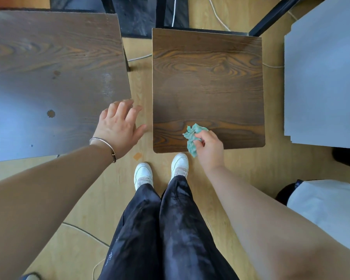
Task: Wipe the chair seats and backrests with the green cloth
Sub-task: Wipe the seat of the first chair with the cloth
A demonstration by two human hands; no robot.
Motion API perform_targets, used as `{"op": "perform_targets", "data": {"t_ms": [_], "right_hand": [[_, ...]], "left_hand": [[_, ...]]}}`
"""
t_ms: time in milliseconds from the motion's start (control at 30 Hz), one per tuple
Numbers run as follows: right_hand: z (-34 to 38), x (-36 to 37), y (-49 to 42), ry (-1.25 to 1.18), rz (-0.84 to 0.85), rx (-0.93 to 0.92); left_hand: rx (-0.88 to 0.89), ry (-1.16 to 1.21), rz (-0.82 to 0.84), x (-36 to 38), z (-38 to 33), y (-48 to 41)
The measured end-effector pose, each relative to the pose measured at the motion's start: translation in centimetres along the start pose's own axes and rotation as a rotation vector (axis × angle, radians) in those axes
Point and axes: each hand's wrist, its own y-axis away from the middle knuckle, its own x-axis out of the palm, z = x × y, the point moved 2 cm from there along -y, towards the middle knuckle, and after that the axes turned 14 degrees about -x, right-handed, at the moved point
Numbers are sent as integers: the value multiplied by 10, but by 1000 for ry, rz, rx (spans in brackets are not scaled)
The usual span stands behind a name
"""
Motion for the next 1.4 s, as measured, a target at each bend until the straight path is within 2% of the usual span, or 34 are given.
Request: {"op": "perform_targets", "data": {"t_ms": [233,733,1000,1233,1400], "right_hand": [[45,39,7,-50,70,-87],[110,84,2,-196,245,-86],[98,42,-23,-434,172,174],[76,-37,-73,-495,64,172],[35,-62,-115,-280,79,80]], "left_hand": [[-31,35,-31,-4,22,15],[-115,39,-91,-20,48,41],[-144,3,-102,-46,30,37],[-115,-3,-88,-66,-22,11],[-76,-36,-71,-63,-53,-15]]}}
